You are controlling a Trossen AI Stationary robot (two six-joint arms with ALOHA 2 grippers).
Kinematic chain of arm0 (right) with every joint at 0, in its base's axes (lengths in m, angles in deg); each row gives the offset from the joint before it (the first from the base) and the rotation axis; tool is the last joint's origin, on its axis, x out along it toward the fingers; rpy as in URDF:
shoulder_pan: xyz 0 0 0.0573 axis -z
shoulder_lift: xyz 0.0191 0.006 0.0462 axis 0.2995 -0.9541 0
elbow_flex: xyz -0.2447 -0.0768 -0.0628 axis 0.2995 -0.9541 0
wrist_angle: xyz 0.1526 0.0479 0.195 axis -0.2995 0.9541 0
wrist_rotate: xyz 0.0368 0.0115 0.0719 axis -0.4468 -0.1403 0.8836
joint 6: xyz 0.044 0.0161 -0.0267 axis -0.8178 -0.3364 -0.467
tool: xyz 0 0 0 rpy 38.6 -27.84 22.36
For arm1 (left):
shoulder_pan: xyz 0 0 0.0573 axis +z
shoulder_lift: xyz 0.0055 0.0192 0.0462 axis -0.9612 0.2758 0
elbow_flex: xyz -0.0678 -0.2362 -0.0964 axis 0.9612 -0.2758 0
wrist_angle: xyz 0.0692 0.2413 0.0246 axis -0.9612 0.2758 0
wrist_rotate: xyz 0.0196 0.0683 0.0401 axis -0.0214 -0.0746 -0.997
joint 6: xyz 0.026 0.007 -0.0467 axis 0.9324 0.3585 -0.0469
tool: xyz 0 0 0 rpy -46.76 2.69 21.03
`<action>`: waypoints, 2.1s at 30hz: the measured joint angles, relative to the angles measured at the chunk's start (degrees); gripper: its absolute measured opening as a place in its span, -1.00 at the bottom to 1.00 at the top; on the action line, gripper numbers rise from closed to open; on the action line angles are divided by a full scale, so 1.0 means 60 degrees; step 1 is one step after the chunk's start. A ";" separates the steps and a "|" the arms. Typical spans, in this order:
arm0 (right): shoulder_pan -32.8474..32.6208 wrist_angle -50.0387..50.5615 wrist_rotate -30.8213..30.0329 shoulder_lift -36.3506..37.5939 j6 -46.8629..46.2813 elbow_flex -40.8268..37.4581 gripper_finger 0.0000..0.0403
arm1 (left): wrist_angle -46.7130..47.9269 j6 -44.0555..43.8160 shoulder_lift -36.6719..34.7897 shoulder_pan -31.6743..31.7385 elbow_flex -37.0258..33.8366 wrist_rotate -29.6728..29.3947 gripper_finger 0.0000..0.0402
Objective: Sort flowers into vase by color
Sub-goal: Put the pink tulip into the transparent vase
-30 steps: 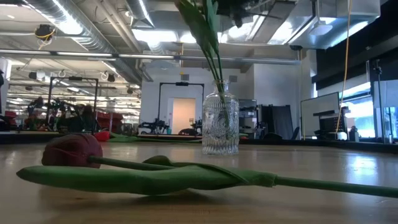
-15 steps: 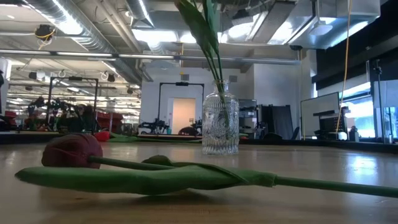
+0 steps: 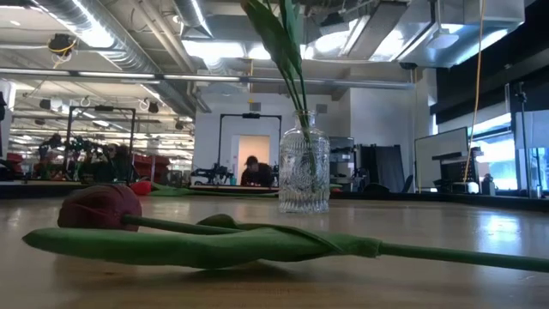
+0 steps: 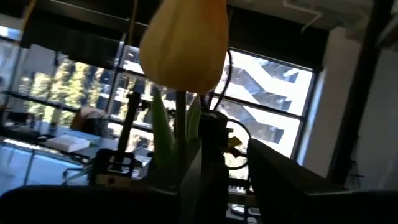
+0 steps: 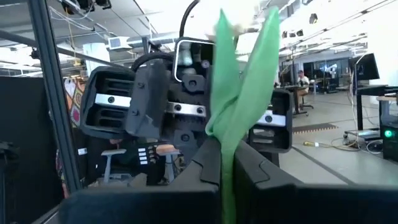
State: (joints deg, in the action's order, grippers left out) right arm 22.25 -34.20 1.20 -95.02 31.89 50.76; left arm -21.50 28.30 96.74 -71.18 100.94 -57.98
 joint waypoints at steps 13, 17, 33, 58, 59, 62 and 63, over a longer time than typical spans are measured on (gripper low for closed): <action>0.0000 -0.0053 -0.0291 0.0203 0.0341 -0.0004 -0.96 | 0.0148 0.0788 -0.0066 -0.0154 -0.0004 -0.0267 -0.74; 0.0000 -0.0107 -0.0408 0.0436 0.0508 0.0005 -0.95 | 0.0284 0.1050 -0.0227 -0.0218 -0.0011 -0.0501 -0.62; 0.0000 0.0494 -0.0240 0.0313 0.0546 0.0000 -0.94 | -0.0555 0.0353 0.0391 0.0147 -0.0011 -0.0781 -0.44; 0.0011 0.3892 0.0725 0.0634 -0.1812 0.0004 -0.21 | 0.2407 0.0307 0.0321 0.0125 -0.0011 0.0016 -0.99; 0.0011 0.3973 0.0707 0.0677 -0.1872 0.0004 -0.22 | 0.2443 0.0319 0.0321 0.0104 -0.0011 0.0030 -0.99; 0.0011 0.3974 0.0681 0.0681 -0.1955 0.0000 -0.34 | 0.2530 0.0538 0.0321 0.0065 -0.0011 0.0028 -0.98; 0.0011 0.3963 0.0679 0.0681 -0.1957 0.0000 -0.41 | 0.2538 0.0581 0.0321 0.0068 -0.0011 0.0029 -0.97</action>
State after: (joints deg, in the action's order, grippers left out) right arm 22.31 -10.43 5.28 -90.93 20.15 50.76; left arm -6.27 31.79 98.66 -70.77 100.88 -57.80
